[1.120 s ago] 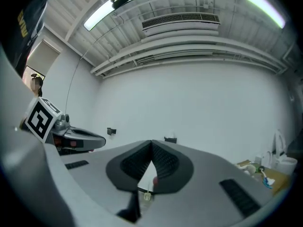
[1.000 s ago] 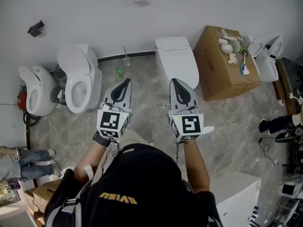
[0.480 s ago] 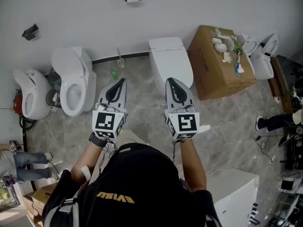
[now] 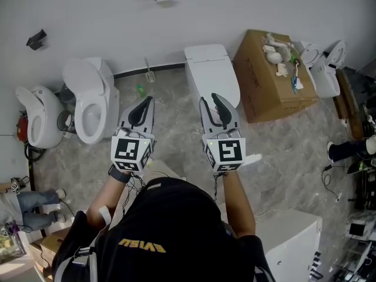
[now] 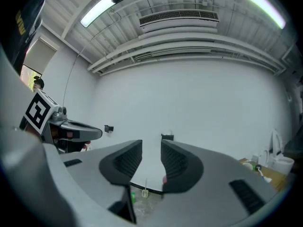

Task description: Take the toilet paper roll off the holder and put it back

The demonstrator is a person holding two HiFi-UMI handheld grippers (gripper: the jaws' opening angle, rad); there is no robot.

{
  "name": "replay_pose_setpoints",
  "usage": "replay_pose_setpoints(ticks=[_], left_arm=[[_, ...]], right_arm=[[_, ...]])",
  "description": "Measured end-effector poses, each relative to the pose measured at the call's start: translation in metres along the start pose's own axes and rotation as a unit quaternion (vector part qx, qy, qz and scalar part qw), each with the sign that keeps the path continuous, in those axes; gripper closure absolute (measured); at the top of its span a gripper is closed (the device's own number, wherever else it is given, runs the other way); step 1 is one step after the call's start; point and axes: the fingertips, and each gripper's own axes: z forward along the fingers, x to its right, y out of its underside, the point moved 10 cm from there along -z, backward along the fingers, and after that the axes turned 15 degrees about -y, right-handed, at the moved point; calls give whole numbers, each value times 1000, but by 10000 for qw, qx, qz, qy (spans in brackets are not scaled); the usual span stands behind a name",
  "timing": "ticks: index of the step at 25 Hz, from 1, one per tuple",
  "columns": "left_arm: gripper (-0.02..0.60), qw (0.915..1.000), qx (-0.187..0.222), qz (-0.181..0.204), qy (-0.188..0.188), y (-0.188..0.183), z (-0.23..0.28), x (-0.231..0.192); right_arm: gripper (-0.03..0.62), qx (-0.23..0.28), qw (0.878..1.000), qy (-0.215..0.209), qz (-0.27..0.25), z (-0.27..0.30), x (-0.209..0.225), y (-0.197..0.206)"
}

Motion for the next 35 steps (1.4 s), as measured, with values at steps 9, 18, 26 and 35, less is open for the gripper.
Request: replay_pose_setpoints(ticks=[9,18,26,35], left_arm=[[571,10000,-96,-18,13,3,-3,-8],[571,9994,-250,-127,-217,6,-7,-36],[571,9990,-376,-90,-209,11,17,-69],[571,9987,334,378,4,1,66,-121]], right_arm=[[361,-154,9998,-136,49,14,-5,2],[180,-452,9987,-224,-7,41,-12,6],[123,-709,9969,-270,225,71,-5,10],[16,-762,9964,-269,266,153,7,-5]])
